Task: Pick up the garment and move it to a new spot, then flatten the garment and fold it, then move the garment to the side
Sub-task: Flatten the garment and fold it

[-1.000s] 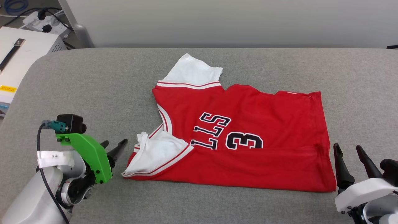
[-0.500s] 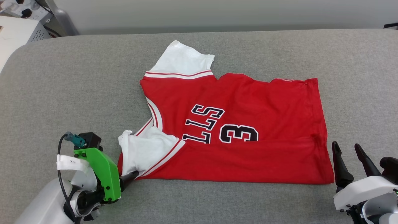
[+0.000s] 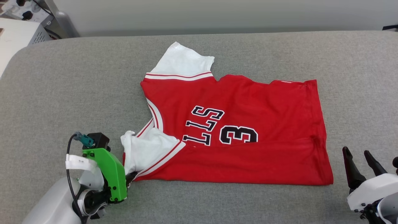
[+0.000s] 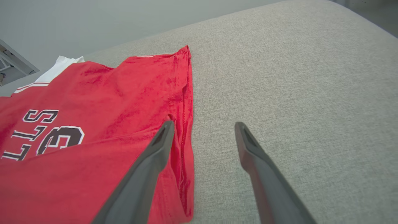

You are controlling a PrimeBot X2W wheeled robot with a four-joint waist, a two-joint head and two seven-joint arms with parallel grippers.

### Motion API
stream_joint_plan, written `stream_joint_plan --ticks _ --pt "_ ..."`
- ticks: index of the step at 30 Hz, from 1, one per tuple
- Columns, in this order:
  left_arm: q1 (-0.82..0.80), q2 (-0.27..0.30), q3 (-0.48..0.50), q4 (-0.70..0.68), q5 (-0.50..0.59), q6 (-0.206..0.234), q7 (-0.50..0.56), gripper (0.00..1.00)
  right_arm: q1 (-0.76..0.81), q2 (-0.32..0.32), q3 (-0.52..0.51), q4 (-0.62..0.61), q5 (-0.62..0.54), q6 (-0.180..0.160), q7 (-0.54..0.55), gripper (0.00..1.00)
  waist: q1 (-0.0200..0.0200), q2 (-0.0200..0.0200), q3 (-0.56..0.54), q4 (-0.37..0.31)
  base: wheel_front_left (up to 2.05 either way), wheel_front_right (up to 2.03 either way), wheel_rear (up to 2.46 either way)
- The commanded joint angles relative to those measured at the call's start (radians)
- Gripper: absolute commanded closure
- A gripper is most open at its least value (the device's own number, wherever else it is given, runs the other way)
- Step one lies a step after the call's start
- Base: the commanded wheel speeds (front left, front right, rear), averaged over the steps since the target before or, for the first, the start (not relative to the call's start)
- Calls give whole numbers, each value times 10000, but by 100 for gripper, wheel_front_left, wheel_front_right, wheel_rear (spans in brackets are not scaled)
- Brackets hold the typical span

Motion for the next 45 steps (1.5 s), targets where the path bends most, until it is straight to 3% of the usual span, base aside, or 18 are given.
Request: stream_joint_plan --ticks 1,8,13,19,25,26,27,28,37,45 --pt "163 -140 -109 35 96 -94 -128 100 10 -155 -39 34 213 -78 270 0 0 0 -174 58 0 0 0" --pt "383 317 156 -785 228 -24 -569 100 101 -1121 159 105 1045 -78 2865 0 0 0 -362 128 0 0 0" --pt "479 585 268 -1659 275 200 -542 100 -129 -1395 635 -350 1294 -78 4680 0 0 0 -86 273 0 0 0" --pt "480 564 339 -2255 220 326 -577 100 -553 -1404 1250 -310 1253 -78 5396 0 0 0 372 535 0 0 0" --pt "512 503 355 -2350 178 325 -676 100 -741 -1166 1764 649 1237 -78 5843 0 0 0 678 676 0 0 0" --pt "511 492 358 -2343 171 321 -692 100 -756 -1153 1818 751 1230 -78 5899 30 0 0 698 690 0 0 0" --pt "511 481 363 -2337 164 313 -716 100 -788 -1106 1854 828 1265 -78 5910 72 0 0 717 702 0 0 0" --pt "514 475 365 -2331 162 306 -734 100 -808 -1084 1872 876 1282 -78 5922 100 0 0 728 709 0 0 0" --pt "792 454 395 -2461 80 235 -976 100 -993 -1369 1779 613 1205 -78 5752 100 0 0 204 760 0 0 0" --pt "1739 606 386 -3074 -39 535 -1117 100 -492 -1538 1972 254 1339 -78 5916 100 0 0 -887 824 0 0 0"
